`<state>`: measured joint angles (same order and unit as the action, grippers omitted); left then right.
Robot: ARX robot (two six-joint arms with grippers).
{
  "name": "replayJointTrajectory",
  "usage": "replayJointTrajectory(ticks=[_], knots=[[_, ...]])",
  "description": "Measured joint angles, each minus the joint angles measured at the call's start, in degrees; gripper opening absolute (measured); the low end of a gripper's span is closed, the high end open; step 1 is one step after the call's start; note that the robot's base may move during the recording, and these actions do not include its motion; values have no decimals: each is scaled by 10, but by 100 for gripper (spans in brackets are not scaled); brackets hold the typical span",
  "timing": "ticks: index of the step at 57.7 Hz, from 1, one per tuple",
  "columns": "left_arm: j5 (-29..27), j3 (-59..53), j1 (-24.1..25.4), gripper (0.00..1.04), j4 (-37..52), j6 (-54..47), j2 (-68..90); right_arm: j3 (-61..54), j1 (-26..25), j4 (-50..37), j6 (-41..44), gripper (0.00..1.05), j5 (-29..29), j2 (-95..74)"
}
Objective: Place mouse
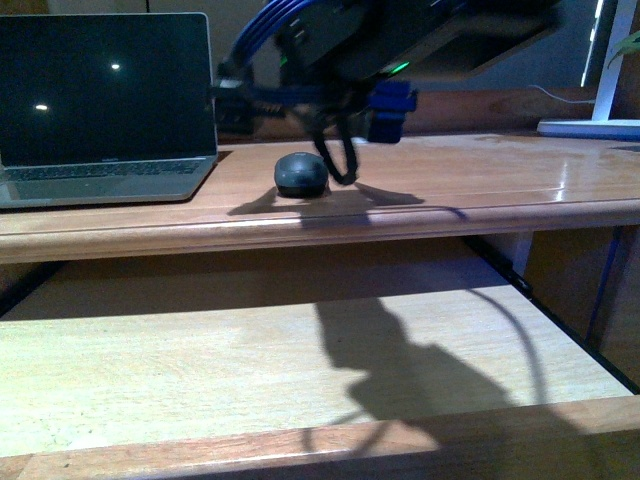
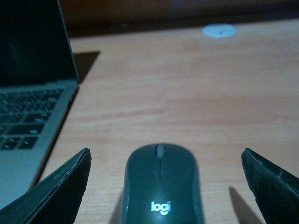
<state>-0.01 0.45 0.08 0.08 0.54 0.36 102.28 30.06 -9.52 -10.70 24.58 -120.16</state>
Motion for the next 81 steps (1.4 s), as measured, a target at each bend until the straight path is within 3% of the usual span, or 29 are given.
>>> replayJointTrajectory(ticks=[18, 25, 36, 44, 48, 54, 68, 81], knots=[[0, 0, 0, 97, 0, 0, 0, -404, -167, -224, -27, 97, -273, 313], [0, 0, 0, 97, 0, 0, 0, -615, -248, -276, -43, 97, -430, 405], [0, 0, 0, 97, 0, 0, 0, -840, -351, -256, -19, 97, -690, 563], [0, 0, 0, 97, 0, 0, 0, -880, -359, -148, 61, 97, -780, 619], [0, 0, 0, 97, 0, 0, 0, -894, -335, -99, 131, 97, -770, 623], [0, 0, 0, 97, 0, 0, 0, -898, -280, -136, 171, 97, -719, 593], [0, 0, 0, 97, 0, 0, 0, -840, -141, -353, 135, 97, -534, 403], [0, 0, 0, 97, 0, 0, 0, -687, -83, -398, 102, 97, -342, 238]])
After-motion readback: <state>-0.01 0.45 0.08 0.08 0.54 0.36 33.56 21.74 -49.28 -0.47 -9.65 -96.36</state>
